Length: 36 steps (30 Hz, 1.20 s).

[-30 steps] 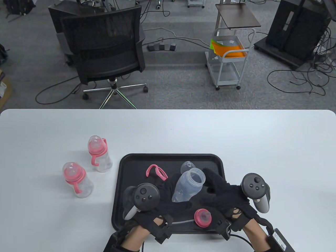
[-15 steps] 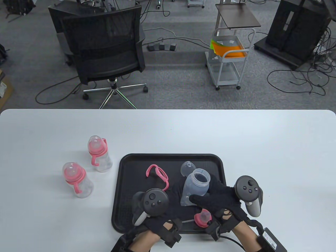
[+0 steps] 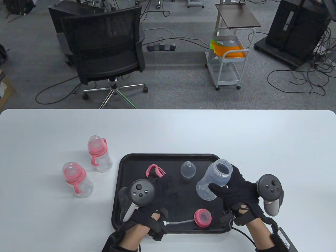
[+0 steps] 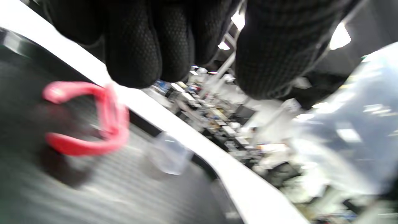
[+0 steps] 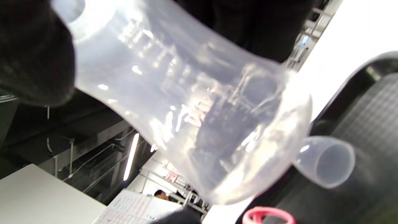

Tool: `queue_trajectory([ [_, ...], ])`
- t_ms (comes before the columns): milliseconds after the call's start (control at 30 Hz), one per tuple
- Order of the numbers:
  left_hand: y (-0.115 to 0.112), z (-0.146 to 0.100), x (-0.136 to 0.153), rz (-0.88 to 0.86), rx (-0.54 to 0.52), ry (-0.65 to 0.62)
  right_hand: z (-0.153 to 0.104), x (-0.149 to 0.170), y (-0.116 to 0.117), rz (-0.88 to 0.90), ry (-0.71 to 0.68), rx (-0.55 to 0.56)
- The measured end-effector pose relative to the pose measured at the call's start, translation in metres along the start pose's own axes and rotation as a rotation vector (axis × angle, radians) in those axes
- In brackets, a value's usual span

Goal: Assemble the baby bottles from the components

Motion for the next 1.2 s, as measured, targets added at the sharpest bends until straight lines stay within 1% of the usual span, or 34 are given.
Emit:
queue_trajectory([
  [33,0.0,0.001,0.001,0.083,-0.014,0.059,0.001,0.002,-0.005,-0.014,0.005,0.019],
  [100,-0.002,0.005,0.003,0.18,-0.031,0.145,0.001,0.006,-0.014,-0.03,0.013,0.037],
  [167,-0.007,0.01,0.002,0.251,-0.018,0.194,0.002,0.01,-0.02,-0.035,0.028,0.053],
  [233,-0.017,0.017,0.0,0.349,0.067,0.227,0.004,0.014,-0.028,-0.042,0.04,0.07],
  [300,-0.025,0.023,0.0,0.419,0.107,0.259,0.004,0.017,-0.032,-0.045,0.048,0.084],
  [367,-0.033,0.029,0.001,0.452,0.125,0.284,0.005,0.019,-0.035,-0.049,0.056,0.087],
  [500,-0.044,0.036,-0.005,0.426,0.109,0.314,0.006,0.023,-0.038,-0.053,0.071,0.094],
  [567,-0.048,0.039,-0.01,0.465,0.115,0.339,0.007,0.025,-0.038,-0.059,0.077,0.091],
  [667,-0.053,0.044,-0.014,0.501,0.095,0.376,0.007,0.026,-0.036,-0.069,0.082,0.081],
  [900,-0.067,0.053,-0.007,0.504,0.121,0.437,0.008,0.026,-0.034,-0.085,0.079,0.065],
  [933,-0.068,0.054,-0.005,0.498,0.109,0.435,0.008,0.026,-0.033,-0.086,0.08,0.066],
  [1100,-0.072,0.055,0.002,0.404,0.131,0.394,0.008,0.027,-0.032,-0.098,0.083,0.057],
  [1167,-0.066,0.053,0.003,0.367,0.129,0.378,0.008,0.027,-0.032,-0.103,0.086,0.056],
  [1200,-0.06,0.051,0.005,0.339,0.128,0.366,0.008,0.027,-0.031,-0.105,0.086,0.053],
])
Point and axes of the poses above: the tracker on the back of each hand, its own x axis roughly to the little-finger side, its own z axis roughly from the wrist to the fingertips, y = z × x, the point moved 3 cm from there along z, roughly from the wrist to the fingertips, and after that the axes turned 13 degrees about z, right-handed, at the moved point
